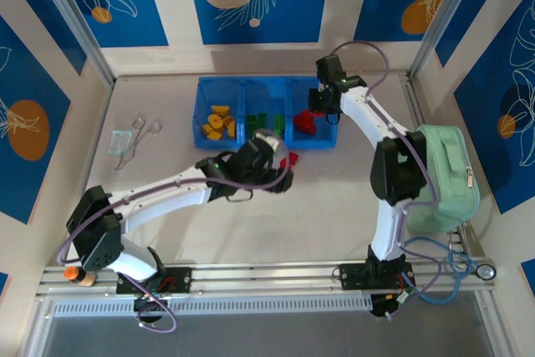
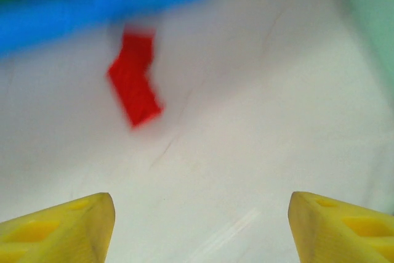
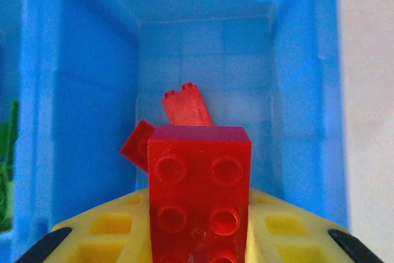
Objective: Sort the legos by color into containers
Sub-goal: Place the lego in the container, then pick up the lego from the center of the table.
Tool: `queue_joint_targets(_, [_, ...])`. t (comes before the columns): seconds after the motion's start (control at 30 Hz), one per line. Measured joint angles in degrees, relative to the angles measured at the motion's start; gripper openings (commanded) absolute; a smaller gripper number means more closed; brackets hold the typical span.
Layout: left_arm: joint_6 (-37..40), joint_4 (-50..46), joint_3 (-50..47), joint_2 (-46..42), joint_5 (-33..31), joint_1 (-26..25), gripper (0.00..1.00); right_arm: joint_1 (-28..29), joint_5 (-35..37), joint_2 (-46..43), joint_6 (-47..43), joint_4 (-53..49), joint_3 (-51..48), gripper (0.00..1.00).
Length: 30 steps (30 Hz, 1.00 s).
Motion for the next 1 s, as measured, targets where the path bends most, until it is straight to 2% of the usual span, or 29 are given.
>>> queue_joint_targets(0.03, [-1.18,-0.31,-3.08,0.00,-0.72,-0.55,0.74,0.02,0.09,2.25,-0.22,-0.26,1.77,0.56])
queue_joint_targets(0.1, [-3.15,-0.81,-7.43,-0.31,-1.99,-1.49,0.74,0.15,0.17,4.70,-0.74,-1.20,3.61,0.66])
queue_joint_targets(0.27, [-6.14,-0.02,-11.54,-3.17,-3.87,-2.78,0.75,1.40,1.57,5.40,-1.18,-3.85,6.23,0.68])
queue_joint_targets(0.37, [-6.51,2.16,-10.93,-2.99,-4.52,-2.78,0.75,3.19,2.78,2.34,-1.11,-3.06,3.54,0.68])
queue_joint_targets(0.47, [-5.81,1.75,-6.05,1.18,-4.46,-2.25,0.75,5.35,3.74,-6.12,-0.07,-1.51,-5.51,0.68])
queue_joint_targets(0.6, [-4.50,1.29,5.18,10.51,-3.34,-0.66,0.74,7.56,5.92,-21.11,2.99,0.33,-18.58,0.69])
queue_joint_targets(0.77, [-2.89,-0.24,15.50,20.46,-2.16,3.19,0.69,6.58,9.03,-36.37,6.73,1.95,-32.54,0.69])
queue_joint_targets(0.9, [-0.85,-3.15,22.53,28.39,-2.12,5.53,0.67,4.83,10.51,-44.33,8.52,1.36,-41.03,0.69])
queue_joint_targets(1.0, [0.52,-5.22,26.25,33.14,-2.12,6.49,0.61,2.82,10.38,-49.20,9.03,1.27,-45.29,0.68])
